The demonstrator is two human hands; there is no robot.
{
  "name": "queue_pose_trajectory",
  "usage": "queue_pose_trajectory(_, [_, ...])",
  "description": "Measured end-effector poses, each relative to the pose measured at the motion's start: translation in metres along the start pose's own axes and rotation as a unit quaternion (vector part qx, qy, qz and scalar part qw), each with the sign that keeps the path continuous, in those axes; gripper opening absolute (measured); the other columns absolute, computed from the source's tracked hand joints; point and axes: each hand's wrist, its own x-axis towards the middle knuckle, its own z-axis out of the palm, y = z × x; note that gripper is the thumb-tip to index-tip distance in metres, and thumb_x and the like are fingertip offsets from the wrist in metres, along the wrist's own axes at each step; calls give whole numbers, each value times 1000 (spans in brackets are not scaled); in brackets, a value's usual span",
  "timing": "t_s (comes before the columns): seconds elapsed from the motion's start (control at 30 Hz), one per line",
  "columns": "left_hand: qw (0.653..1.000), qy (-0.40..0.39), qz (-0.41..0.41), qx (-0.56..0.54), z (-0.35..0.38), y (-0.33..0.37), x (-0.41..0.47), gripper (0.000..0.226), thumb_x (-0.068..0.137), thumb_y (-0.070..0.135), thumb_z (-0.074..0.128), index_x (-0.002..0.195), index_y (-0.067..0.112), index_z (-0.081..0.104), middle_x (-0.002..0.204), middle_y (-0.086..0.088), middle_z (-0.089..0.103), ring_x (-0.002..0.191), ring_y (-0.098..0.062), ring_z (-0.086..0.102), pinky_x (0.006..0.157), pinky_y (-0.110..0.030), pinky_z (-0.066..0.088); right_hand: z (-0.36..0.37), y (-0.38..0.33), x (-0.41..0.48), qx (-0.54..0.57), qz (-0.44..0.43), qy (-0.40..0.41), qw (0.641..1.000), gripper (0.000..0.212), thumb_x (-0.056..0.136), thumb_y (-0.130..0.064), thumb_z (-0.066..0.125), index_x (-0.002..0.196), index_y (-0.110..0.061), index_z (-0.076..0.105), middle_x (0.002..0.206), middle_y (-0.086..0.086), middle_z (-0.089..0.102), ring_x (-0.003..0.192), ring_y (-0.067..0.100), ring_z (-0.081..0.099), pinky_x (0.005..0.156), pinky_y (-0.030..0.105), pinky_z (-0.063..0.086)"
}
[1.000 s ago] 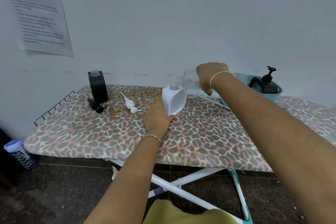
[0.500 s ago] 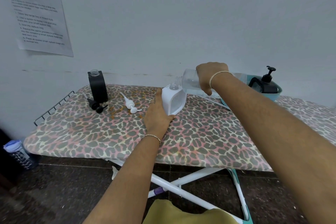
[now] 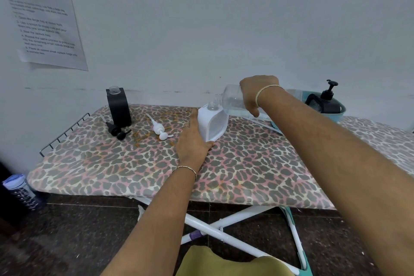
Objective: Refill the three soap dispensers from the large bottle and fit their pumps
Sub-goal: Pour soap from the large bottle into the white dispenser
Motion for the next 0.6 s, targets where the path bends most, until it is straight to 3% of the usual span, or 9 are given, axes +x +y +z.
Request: queue_pose_trajectory(0.6, [1000,5,8,-1,0,-1,-1,113,66,38,84,149,35,8,131,-4,54,118,-27,54,85,-43,48,-2,-1,2,-18,4,-10,1000,43,78,-9,70,118,-17,57,90,-1,57,79,21,53,68,31,38])
